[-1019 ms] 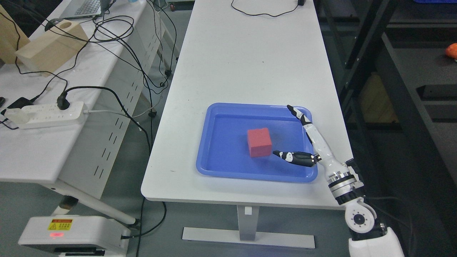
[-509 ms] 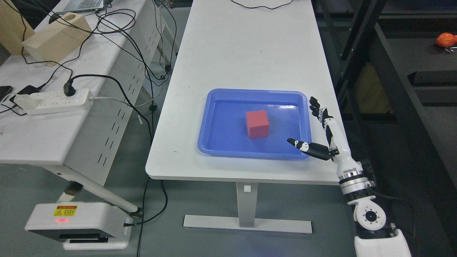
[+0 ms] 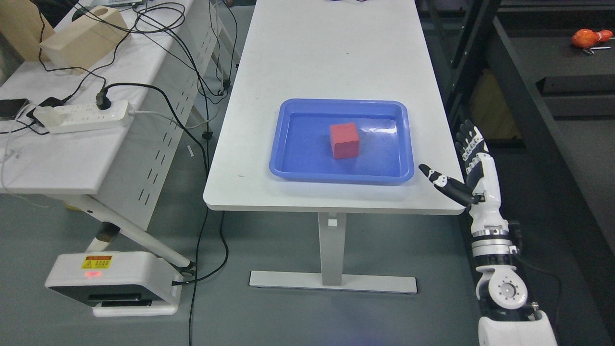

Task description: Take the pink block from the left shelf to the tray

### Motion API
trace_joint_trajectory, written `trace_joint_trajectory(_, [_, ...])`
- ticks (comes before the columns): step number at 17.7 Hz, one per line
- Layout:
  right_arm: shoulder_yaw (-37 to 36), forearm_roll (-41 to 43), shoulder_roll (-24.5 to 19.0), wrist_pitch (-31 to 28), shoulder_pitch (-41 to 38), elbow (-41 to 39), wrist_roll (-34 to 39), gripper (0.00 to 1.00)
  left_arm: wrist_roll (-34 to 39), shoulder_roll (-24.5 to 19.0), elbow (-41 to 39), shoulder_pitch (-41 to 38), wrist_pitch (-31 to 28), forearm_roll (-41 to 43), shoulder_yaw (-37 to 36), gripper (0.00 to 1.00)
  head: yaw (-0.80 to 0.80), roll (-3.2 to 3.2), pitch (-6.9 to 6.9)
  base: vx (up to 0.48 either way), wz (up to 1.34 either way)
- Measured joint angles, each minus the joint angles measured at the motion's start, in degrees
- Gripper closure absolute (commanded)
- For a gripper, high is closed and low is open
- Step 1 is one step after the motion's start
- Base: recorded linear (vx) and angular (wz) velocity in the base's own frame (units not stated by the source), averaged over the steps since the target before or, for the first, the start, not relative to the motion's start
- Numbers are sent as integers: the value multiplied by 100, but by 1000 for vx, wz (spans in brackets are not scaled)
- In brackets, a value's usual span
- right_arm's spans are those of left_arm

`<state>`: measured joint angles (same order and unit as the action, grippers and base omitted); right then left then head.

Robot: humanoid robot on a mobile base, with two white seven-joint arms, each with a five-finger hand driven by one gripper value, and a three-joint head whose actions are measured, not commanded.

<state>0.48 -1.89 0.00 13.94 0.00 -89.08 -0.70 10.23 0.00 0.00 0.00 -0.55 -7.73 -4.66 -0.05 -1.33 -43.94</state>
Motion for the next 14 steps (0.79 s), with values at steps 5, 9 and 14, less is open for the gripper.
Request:
trace_joint_trajectory(5, [-17,116,0,-209,0,11,709,0,0,0,0,0,0,0,0,0,0,0,0,-111,160])
trace_joint_trajectory(9, [-28,146,0,-515,0,30,889,0,0,0,0,0,0,0,0,0,0,0,0,-125,104])
trace_joint_trajectory(14, [-36,-23,0,-629,0,48,907,0,0,0,0,0,0,0,0,0,0,0,0,-130,-7])
